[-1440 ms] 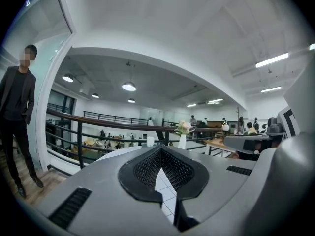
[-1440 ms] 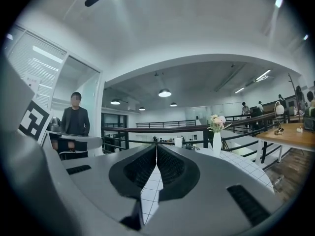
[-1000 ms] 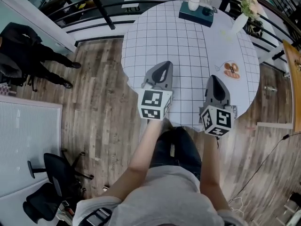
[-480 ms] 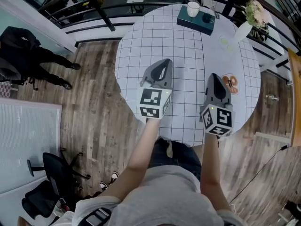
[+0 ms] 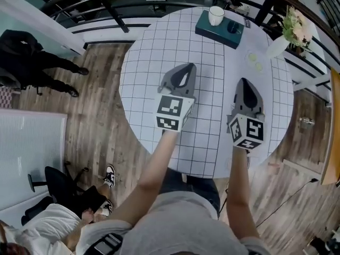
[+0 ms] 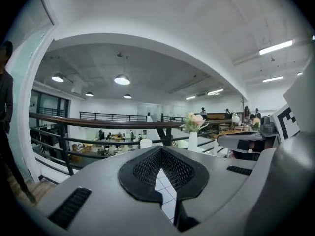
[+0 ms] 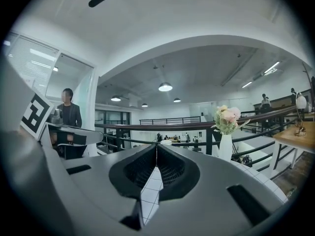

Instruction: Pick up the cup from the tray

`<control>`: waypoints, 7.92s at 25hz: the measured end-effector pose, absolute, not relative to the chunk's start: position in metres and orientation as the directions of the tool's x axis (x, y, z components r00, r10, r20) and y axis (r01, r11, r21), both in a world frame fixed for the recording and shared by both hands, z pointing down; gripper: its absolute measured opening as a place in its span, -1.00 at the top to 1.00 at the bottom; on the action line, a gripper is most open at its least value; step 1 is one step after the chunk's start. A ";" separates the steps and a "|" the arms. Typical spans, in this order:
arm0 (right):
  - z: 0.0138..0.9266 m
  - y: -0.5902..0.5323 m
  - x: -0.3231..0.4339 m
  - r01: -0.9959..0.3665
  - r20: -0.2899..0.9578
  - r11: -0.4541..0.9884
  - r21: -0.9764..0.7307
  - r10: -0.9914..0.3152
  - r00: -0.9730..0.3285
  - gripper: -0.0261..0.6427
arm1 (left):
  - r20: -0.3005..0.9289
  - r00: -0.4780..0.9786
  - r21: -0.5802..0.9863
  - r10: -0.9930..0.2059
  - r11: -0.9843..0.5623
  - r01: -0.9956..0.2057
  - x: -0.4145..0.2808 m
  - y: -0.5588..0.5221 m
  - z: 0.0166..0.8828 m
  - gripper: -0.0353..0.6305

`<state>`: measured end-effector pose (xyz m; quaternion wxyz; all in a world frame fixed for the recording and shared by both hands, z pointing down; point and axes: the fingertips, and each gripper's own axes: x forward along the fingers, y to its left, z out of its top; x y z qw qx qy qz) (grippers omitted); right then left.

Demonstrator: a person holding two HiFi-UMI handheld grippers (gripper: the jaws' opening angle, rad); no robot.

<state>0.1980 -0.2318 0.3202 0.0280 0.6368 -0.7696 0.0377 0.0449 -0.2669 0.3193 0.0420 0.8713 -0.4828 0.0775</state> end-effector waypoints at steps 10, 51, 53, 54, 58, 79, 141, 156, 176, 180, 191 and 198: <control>0.364 -0.312 0.215 -0.965 0.170 0.257 0.059 -0.955 -0.244 0.89 | 0.228 0.501 -0.025 -0.835 -0.520 -0.854 0.053 -0.305 0.345 0.88; 0.503 -0.573 0.287 -0.877 0.466 0.465 0.125 -0.808 -0.362 0.58 | 0.279 0.560 0.009 -0.780 -0.581 -0.814 0.055 -0.436 0.412 0.88; 0.504 -0.574 0.283 -0.865 0.469 0.486 0.123 -0.797 -0.381 0.58 | 0.282 0.563 0.005 -0.777 -0.586 -0.810 0.057 -0.438 0.413 0.88; 0.505 -0.574 0.281 -0.858 0.473 0.498 0.125 -0.790 -0.390 0.59 | 0.284 0.565 0.004 -0.775 -0.588 -0.809 0.058 -0.439 0.414 0.88; 0.511 -0.573 0.274 -0.829 0.494 0.536 0.160 -0.771 -0.403 0.61 | 0.293 0.567 0.009 -0.770 -0.591 -0.807 0.059 -0.439 0.419 0.88; 0.482 -0.546 0.280 -0.888 0.413 0.458 0.023 -0.814 -0.409 0.80 | 0.294 0.559 0.010 -0.775 -0.582 -0.813 0.057 -0.431 0.416 0.88; 0.575 -0.420 0.257 -0.897 0.589 0.437 0.062 -0.741 -0.321 0.67 | 0.258 0.564 0.039 -0.784 -0.575 -0.817 0.044 -0.394 0.401 0.88; 0.524 -0.390 0.246 -0.946 0.390 0.313 -0.089 -0.863 -0.322 0.67 | 0.233 0.578 0.031 -0.782 -0.588 -0.808 0.051 -0.404 0.391 0.88; 0.419 -0.360 0.207 -0.880 0.140 0.461 -0.113 -0.870 -0.473 0.67 | 0.342 0.666 -0.038 -0.663 -0.718 -0.695 0.132 -0.535 0.419 0.47; 0.405 -0.385 0.220 -0.862 0.144 0.499 -0.085 -0.850 -0.506 0.67 | 0.406 0.673 -0.098 -0.618 -0.762 -0.640 0.141 -0.555 0.428 0.45; 0.398 -0.502 0.214 -0.818 0.228 0.566 0.096 -0.813 -0.536 0.67 | 0.485 0.640 -0.089 -0.596 -0.761 -0.642 0.153 -0.584 0.463 0.35; 0.409 -0.563 0.228 -0.840 0.249 0.542 0.036 -0.819 -0.518 0.63 | 0.444 0.634 -0.085 -0.633 -0.734 -0.674 0.162 -0.593 0.470 0.35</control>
